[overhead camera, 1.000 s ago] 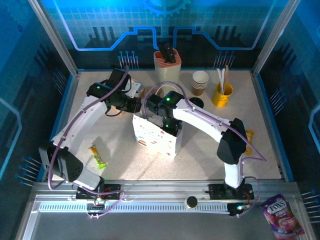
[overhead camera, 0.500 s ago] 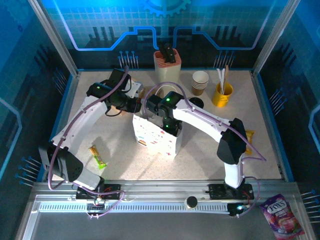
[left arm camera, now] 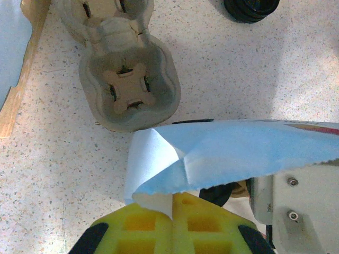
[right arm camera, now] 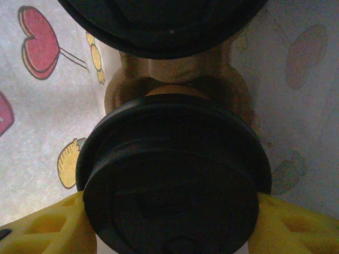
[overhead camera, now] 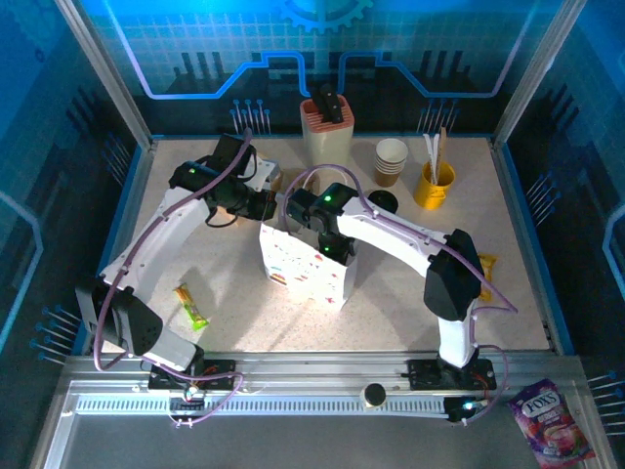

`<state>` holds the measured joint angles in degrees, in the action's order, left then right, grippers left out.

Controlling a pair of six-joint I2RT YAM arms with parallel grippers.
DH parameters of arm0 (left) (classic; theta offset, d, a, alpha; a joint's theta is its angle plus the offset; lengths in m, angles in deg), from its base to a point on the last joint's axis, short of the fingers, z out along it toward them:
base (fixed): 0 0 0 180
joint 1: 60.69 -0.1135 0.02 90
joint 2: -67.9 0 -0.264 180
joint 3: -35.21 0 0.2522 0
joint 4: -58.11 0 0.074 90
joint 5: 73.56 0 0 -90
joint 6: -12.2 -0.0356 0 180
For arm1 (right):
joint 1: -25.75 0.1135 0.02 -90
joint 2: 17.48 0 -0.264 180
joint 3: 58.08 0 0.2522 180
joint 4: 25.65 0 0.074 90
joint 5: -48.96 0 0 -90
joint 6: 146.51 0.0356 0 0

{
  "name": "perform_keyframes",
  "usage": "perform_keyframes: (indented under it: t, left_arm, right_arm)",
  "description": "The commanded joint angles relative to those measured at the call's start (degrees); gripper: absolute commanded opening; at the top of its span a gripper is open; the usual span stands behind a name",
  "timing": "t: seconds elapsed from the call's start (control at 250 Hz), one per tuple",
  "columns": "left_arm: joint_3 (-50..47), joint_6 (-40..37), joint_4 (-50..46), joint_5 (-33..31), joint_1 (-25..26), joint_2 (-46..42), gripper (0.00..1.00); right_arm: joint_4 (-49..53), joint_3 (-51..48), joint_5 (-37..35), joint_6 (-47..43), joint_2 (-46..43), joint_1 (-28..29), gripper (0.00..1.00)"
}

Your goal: Pack the takeout coffee

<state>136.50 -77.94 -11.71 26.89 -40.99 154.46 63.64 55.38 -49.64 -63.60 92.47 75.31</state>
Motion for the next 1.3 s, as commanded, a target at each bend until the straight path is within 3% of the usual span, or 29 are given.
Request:
perform_keyframes:
  t: [0.0, 1.295]
  left_arm:
    - [-1.6, -1.0, -0.4, 0.3, -0.3, -0.4, 0.00]
    - [-1.6, -1.1, -0.4, 0.3, -0.3, -0.4, 0.00]
  right_arm:
    - [0.9, -1.9, 0.7, 0.0, 1.7, -1.0, 0.42]
    - [1.3, -1.2, 0.2, -0.1, 1.6, -1.0, 0.42]
